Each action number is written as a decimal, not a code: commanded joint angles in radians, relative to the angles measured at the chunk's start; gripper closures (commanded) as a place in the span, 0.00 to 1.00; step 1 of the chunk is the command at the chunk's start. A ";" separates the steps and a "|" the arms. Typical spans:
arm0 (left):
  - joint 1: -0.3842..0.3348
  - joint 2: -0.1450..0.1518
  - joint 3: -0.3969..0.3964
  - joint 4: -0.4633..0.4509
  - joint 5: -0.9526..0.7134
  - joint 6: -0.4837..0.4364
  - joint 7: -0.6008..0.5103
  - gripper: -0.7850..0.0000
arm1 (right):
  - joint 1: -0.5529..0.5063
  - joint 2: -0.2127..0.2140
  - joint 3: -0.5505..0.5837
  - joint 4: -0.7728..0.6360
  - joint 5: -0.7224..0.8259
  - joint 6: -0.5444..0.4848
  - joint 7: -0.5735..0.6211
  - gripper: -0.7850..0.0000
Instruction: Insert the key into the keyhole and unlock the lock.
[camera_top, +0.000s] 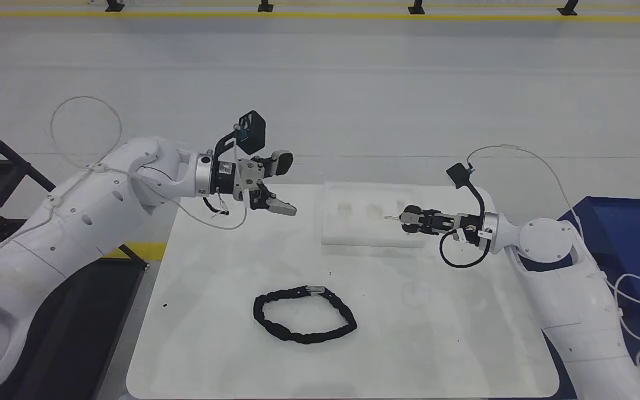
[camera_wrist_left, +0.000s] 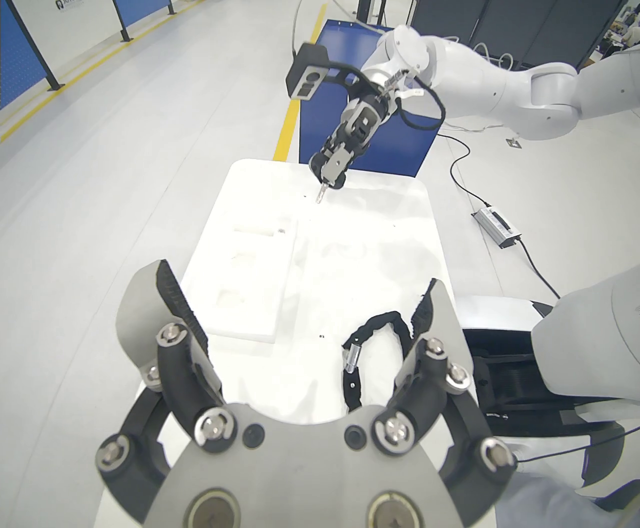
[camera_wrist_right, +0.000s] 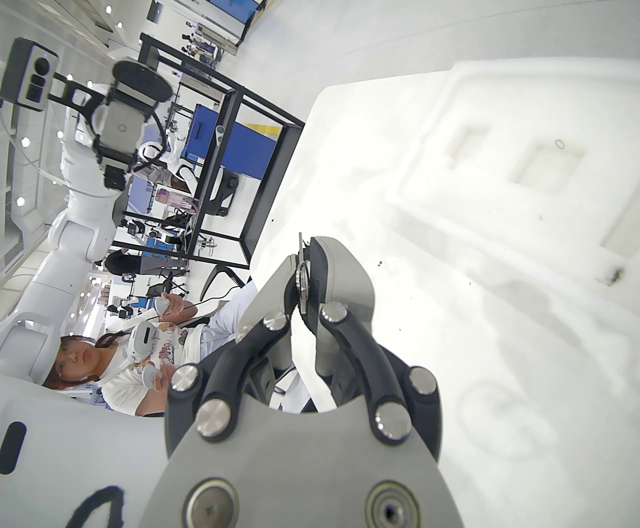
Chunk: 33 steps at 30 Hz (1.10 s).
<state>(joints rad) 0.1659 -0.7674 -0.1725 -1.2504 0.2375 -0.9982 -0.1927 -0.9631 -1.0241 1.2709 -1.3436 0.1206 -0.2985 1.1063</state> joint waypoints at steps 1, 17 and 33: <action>0.028 0.000 -0.006 0.015 0.015 -0.014 0.001 0.00 | 0.000 0.000 0.000 0.000 0.000 0.000 0.000 1.00; 0.167 -0.043 -0.010 0.050 0.277 -0.014 0.151 0.00 | 0.000 0.000 0.000 0.000 0.000 0.000 0.000 1.00; 0.252 -0.127 0.003 0.151 0.838 -0.014 0.448 0.00 | 0.000 0.000 0.000 0.000 0.000 0.000 0.000 1.00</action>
<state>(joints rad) 0.4156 -0.8872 -0.1700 -1.1103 1.0289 -1.0123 0.2383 -0.9631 -1.0241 1.2709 -1.3436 0.1206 -0.2985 1.1064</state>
